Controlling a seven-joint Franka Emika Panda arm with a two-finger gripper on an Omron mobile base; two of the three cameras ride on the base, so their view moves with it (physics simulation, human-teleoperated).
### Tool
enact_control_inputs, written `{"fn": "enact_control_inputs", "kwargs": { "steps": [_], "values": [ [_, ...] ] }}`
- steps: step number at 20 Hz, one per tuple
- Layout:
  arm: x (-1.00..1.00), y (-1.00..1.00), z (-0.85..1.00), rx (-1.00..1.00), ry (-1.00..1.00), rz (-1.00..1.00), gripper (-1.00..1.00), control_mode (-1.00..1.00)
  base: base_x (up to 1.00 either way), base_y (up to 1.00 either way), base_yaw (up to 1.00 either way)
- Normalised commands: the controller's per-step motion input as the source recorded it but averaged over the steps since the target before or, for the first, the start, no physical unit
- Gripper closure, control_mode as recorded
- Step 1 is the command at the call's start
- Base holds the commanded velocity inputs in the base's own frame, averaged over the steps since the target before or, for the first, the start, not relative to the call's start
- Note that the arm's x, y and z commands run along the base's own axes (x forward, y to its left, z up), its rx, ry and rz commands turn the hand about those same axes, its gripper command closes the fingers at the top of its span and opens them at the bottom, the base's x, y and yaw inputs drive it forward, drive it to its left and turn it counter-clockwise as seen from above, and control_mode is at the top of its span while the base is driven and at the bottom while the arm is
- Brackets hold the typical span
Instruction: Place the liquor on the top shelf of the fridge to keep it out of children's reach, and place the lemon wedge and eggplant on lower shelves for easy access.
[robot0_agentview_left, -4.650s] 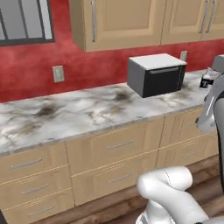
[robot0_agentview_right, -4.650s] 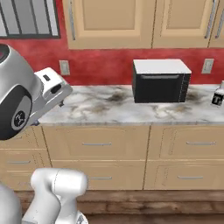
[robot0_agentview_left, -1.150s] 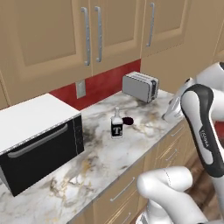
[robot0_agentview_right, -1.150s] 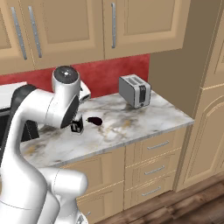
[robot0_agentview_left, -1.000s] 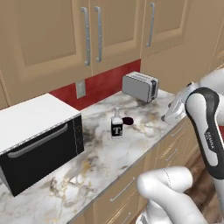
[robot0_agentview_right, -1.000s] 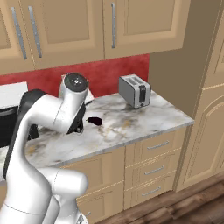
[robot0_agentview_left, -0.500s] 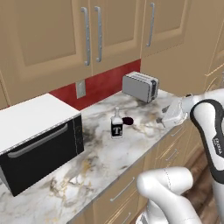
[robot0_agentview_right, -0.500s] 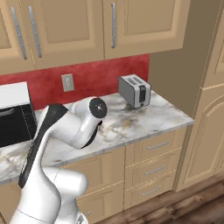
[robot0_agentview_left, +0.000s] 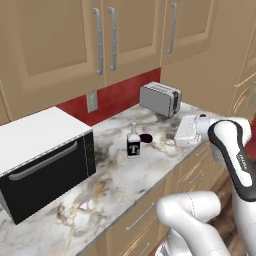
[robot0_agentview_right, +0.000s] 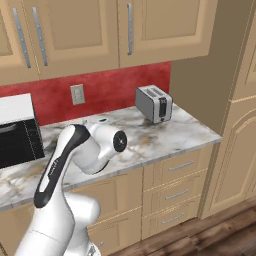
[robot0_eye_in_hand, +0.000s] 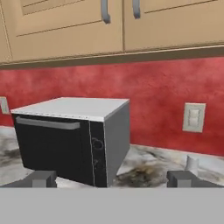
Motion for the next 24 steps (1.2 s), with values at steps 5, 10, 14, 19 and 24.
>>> {"fn": "enact_control_inputs", "kwargs": {
  "steps": [5, 10, 14, 19, 24],
  "values": [
    [0.49, 0.15, -0.18, 0.13, -0.03, 0.14, -1.00, -1.00, 0.00, 0.00, 0.00],
    [0.60, 0.06, -0.22, 0.05, 0.00, 0.11, -1.00, -1.00, 0.00, 0.00, 0.00],
    [0.62, 0.00, -0.17, 0.04, 0.00, 0.07, -1.00, -1.00, 0.00, 0.00, 0.00],
    [0.52, 0.00, -0.09, 0.04, 0.00, 0.03, -1.00, -1.00, 0.00, 0.00, 0.00],
    [0.30, 0.00, -0.11, 0.00, 0.00, 0.05, -1.00, -1.00, 0.00, 0.00, 0.00]
  ]
}}
